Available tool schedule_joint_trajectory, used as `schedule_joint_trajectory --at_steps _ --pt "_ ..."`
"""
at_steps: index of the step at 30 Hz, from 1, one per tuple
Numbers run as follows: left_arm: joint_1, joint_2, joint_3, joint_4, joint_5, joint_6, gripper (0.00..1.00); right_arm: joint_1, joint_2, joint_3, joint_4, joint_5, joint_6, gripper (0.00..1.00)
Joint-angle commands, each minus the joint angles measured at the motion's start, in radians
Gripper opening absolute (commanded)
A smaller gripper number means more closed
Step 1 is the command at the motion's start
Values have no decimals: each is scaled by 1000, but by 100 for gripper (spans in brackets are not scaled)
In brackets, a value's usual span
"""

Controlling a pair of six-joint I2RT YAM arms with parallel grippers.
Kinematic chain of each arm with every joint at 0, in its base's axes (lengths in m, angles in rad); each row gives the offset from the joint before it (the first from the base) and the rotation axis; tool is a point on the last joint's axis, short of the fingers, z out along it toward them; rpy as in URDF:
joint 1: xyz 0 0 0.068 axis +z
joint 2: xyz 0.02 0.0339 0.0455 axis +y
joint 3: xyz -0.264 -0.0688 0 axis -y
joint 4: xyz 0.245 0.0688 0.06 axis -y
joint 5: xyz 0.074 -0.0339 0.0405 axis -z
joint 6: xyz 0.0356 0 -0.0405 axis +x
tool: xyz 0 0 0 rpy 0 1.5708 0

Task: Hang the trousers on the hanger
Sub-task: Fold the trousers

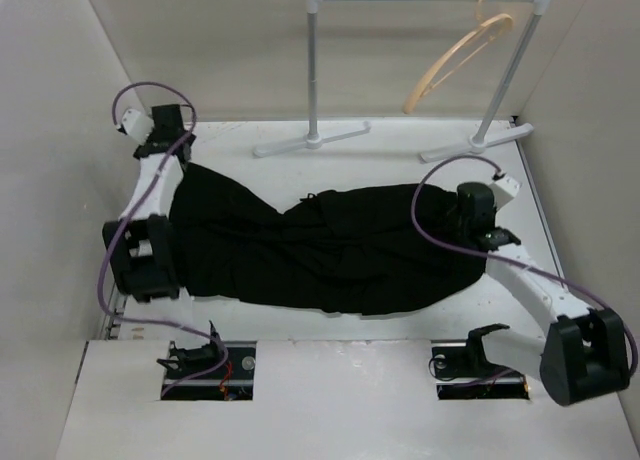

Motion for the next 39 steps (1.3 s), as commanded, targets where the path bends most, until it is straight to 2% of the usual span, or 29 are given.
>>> schedule_joint_trajectory --at_steps 1,4,6,8,14,17,22,24,28,32,36,39 --pt "-192 -241 -230 251 -18 -6 61 -127 146 160 118 -98 -142 40" --pt "-369 -340 -479 433 -22 -26 61 -197 309 252 141 -208 -156 69" --pt "-473 -381 -625 519 -22 -53 61 -214 392 301 150 -258 -166 78" --pt "-538 -412 -731 562 -31 -66 60 -218 475 350 152 -322 -189 82" --pt "-612 -550 -937 588 -35 -84 60 -220 608 406 123 -347 -153 74" --pt "-597 -645 -1041 582 -25 -84 60 -218 656 452 91 -332 -151 63" --pt "-483 -766 -1169 551 -13 -107 60 -229 701 490 78 -270 -131 19" --pt "-422 -800 -1196 528 -8 -118 60 -241 675 472 89 -226 -108 10" --pt "-267 -797 -1244 485 34 -139 60 -287 557 417 120 -103 -75 6" --pt "-57 -742 -1296 482 151 -181 59 -339 477 389 118 -22 -30 6" --pt "126 -719 -1350 479 275 -192 56 -369 510 409 109 35 -10 10" --pt "215 -794 -1386 446 332 -181 54 -362 556 430 103 66 5 18"
